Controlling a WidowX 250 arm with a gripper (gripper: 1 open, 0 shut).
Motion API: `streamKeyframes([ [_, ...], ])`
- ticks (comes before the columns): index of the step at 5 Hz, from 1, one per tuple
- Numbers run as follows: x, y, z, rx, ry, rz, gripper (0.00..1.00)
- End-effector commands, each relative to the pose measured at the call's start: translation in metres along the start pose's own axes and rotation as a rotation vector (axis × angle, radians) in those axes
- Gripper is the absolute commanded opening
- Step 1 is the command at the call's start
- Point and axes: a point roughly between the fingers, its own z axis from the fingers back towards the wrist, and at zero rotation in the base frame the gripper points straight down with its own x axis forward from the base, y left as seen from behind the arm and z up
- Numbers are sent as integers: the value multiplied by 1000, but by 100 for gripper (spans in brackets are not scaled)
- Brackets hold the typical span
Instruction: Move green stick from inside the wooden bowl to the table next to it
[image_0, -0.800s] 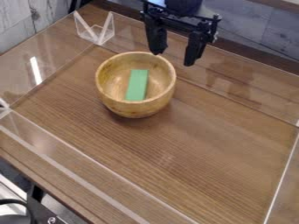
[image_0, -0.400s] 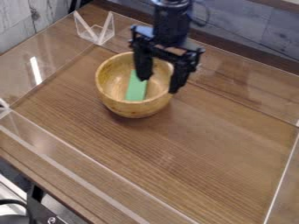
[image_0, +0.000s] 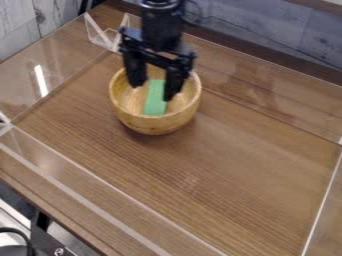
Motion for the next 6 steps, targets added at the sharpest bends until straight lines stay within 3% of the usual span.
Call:
streamKeyframes([
  [1, -1, 16, 15, 20, -75, -16, 100],
  [3, -1, 1, 8, 23, -97, -12, 100],
  [6, 4, -5, -9, 34, -97, 16, 100],
])
